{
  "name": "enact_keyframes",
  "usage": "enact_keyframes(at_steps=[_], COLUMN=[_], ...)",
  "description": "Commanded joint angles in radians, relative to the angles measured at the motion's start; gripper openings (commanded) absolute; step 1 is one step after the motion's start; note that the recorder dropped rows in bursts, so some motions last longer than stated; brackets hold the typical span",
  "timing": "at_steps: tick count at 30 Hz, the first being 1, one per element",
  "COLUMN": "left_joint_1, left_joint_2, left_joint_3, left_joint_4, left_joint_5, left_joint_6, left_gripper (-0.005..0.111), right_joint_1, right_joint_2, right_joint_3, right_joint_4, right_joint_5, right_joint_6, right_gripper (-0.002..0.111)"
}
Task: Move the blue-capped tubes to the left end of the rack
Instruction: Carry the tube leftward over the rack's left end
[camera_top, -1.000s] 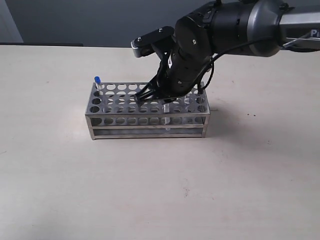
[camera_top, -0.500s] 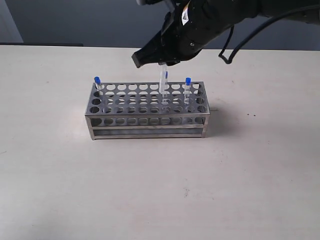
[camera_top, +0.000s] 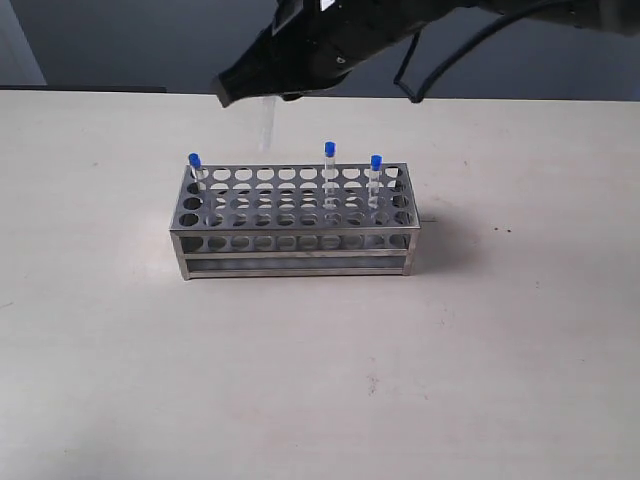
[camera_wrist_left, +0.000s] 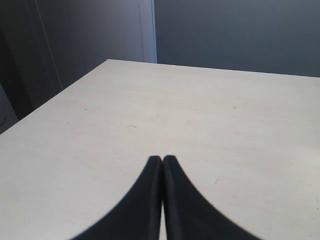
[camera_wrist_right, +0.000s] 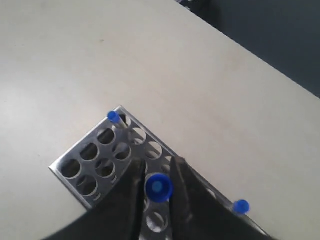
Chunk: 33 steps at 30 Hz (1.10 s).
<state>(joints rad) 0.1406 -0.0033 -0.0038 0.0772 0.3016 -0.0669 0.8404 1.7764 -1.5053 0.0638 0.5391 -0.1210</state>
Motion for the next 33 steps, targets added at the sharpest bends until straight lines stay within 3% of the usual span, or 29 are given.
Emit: enact_keyframes(at_steps=[1,11,33], left_joint_1=[-0.005,-0.005,-0.005], left_joint_2=[0.003,0.003,0.003], left_joint_3=[0.004,0.004,0.004], left_joint_4=[-0.005,-0.005,-0.005], left_joint_5=[-0.011,-0.011,-0.011], left_joint_6=[-0.002,-0.002,-0.002], left_gripper=[0.000,0.000,0.000], right_joint_1=[0.000,0.000,0.000], right_joint_2=[0.099,0.317,0.491], right_joint_3=[-0.095,-0.380,-0.405], right_joint_4=[0.179,0.281,0.338], right_joint_5=[0.006,0.187,0.184], right_joint_6=[-0.185,-0.259,-0.265], right_gripper=[-0.001,-0.001,-0.001])
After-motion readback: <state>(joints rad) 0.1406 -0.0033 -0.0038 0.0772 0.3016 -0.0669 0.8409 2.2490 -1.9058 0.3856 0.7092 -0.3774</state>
